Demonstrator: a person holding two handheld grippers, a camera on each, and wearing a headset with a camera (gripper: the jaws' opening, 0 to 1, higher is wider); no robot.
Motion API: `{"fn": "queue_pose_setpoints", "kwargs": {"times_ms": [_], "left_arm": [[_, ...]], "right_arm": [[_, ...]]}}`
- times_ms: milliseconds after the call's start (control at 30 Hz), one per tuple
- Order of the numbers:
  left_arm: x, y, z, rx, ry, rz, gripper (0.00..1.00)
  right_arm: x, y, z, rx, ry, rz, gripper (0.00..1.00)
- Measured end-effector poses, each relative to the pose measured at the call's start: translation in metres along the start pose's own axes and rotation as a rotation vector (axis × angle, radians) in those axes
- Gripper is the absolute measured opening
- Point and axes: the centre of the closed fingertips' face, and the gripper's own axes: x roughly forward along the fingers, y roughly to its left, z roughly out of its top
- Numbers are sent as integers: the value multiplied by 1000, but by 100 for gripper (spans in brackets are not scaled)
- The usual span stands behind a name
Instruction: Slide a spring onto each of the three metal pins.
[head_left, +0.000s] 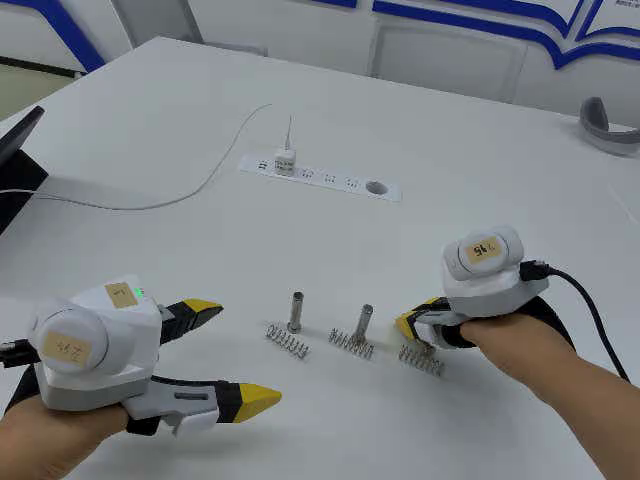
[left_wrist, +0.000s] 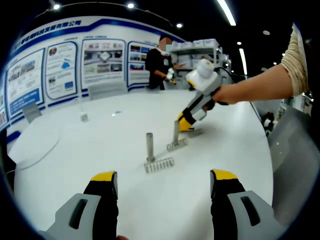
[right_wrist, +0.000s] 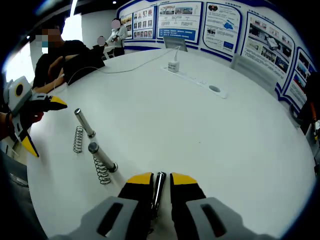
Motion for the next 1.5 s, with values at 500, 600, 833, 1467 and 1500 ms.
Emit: {"fn": "queue_pose_setpoints", "kwargs": {"times_ms": [500,600,833,1467,1500], "left_arm": [[1,3,-1,-2,-3,1,76],[1,3,-1,-3,-3,1,76],[1,2,-1,-3,-3,0,76],[-1,2,3,-3,-10,8,76],[-2,2,2,-3,-10,9,76]], "right_arm": [[4,1,-3,32,32,6,10],[3,1,-4,39,36,6,10],[3,2,-4,62,46,9,9],[5,1,-5,53,130,10,9],[4,1,-5,65,126,5,9]]}}
